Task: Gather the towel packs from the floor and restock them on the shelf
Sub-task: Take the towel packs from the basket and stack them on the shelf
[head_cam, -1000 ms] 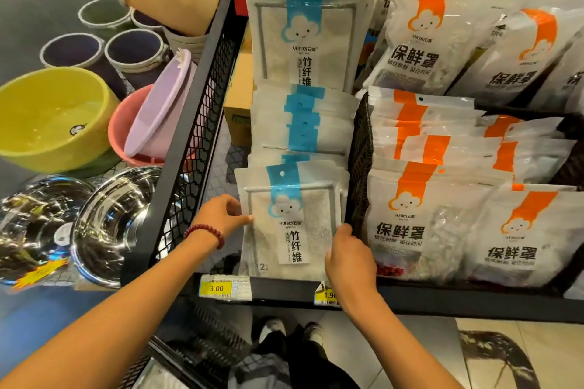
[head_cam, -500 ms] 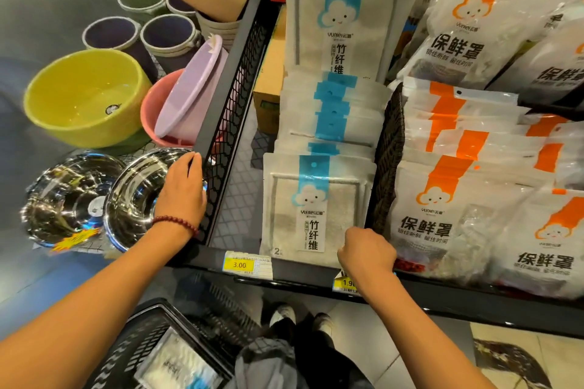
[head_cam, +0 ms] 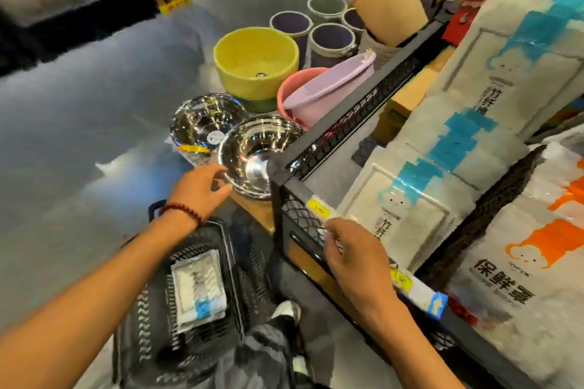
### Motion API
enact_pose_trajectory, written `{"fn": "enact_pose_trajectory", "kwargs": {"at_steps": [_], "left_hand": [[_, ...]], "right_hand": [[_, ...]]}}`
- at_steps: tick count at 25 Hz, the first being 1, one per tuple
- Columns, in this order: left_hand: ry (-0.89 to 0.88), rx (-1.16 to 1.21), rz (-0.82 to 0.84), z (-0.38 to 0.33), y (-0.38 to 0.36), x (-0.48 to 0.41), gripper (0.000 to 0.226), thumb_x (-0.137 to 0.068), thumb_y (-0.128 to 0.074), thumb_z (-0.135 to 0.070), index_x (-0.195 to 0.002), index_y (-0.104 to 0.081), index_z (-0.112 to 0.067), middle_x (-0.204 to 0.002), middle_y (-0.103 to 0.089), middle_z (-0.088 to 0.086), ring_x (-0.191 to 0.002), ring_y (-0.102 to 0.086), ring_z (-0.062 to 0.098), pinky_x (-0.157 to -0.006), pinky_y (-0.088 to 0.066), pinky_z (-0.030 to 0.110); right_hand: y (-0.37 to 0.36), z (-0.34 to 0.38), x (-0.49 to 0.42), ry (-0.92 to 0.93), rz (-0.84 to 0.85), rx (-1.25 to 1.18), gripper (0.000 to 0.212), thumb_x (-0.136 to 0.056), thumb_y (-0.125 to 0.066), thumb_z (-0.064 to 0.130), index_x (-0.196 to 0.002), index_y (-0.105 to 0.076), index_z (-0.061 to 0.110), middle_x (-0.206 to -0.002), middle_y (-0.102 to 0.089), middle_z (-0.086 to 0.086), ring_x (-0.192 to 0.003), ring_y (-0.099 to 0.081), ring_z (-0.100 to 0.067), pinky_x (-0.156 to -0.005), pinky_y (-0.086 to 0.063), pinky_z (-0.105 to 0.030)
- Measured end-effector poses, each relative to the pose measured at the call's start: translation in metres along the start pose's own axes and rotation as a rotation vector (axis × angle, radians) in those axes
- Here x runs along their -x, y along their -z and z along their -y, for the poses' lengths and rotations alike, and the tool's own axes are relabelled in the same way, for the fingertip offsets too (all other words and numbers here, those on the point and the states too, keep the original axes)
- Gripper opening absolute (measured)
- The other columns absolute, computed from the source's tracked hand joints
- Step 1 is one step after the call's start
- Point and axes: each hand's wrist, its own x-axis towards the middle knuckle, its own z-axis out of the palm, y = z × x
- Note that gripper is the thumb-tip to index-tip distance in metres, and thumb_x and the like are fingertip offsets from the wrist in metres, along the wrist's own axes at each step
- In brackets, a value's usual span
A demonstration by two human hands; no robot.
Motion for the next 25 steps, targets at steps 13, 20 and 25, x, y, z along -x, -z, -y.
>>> {"fn": "enact_pose_trajectory", "kwargs": {"at_steps": [13,20,25], "left_hand": [[0.948,0.188,0.111,0.312,-0.022,0.233,0.037,-0.085,-0.061,-0.014,-0.121,-0.058,-0.007,-0.117,-0.064,0.011,-0.104,-0.060,0.025,-0.090,-0.043,0.027],[0.875,0.131,0.251,0.454,-0.102,0.194,0.053,-0.087,-0.061,-0.027,-0.134,-0.045,-0.009,-0.132,-0.054,0.009,-0.119,-0.053,0.023,-0.101,-0.039,0.028],[0.812,0.043,0.211,0.541,-0.180,0.132,0.070,-0.083,-0.062,-0.046,-0.138,-0.038,-0.011,-0.137,-0.051,0.009,-0.123,-0.050,0.023,-0.102,-0.041,0.032]], "right_hand": [[-0.320,0.095,0.027,0.099,0.807,0.195,0.021,-0.095,-0.044,0.021,-0.107,-0.058,0.011,-0.101,-0.067,-0.007,-0.092,-0.062,-0.024,-0.077,-0.051,-0.035],[-0.517,0.066,-0.003,-0.098,0.923,0.243,0.015,-0.095,-0.045,0.018,-0.092,-0.054,0.007,-0.090,-0.061,-0.009,-0.081,-0.058,-0.027,-0.077,-0.050,-0.043],[-0.646,-0.002,-0.045,-0.265,0.764,0.181,0.033,-0.090,-0.056,0.026,-0.119,-0.054,0.012,-0.115,-0.060,-0.008,-0.101,-0.059,-0.028,-0.082,-0.049,-0.037]]}}
